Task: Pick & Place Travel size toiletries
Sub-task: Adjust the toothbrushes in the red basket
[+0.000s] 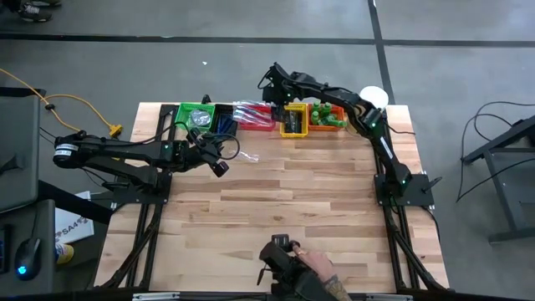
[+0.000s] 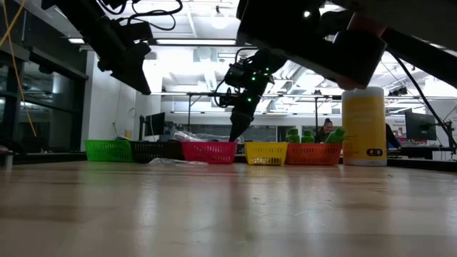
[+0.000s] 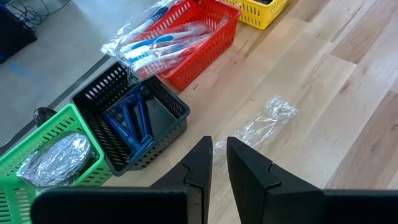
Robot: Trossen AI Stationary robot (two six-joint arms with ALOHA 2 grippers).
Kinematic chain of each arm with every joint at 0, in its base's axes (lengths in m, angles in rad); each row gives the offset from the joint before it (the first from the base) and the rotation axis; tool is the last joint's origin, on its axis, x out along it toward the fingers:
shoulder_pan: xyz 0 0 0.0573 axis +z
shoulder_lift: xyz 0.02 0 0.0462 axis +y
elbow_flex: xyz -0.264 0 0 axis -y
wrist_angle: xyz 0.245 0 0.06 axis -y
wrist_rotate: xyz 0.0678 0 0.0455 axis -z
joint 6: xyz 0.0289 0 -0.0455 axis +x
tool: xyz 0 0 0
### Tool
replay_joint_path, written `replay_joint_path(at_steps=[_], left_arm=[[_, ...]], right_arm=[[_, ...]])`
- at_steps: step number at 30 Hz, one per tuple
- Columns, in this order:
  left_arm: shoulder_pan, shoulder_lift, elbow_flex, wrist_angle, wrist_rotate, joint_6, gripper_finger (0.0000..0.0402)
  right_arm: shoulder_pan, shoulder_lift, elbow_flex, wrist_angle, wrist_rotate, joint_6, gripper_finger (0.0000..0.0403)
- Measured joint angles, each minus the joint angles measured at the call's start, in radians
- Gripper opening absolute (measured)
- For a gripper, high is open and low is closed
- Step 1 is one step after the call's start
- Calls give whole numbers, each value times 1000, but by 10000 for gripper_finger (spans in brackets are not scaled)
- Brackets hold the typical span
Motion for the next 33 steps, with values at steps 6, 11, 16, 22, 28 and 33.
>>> replay_joint_path(at_steps=[6,11,16,22,28,33], left_arm=[[0,0,0,0,0,0,49],[0,0,0,0,0,0,49],[0,0,0,0,0,0,49],[0,0,0,0,7,0,49],[0,0,0,0,9,0,49],[0,0,0,0,10,0,49]], right_arm=[[2,0,0,-6,-1,11,179],[5,13,-1,-21,-14,10,147],[11,23,-1,-17,-16,7,100],[20,23,-1,4,36,1,65],[20,23,-1,-4,61,0,88],[20,23,-1,-8,65,5,77]])
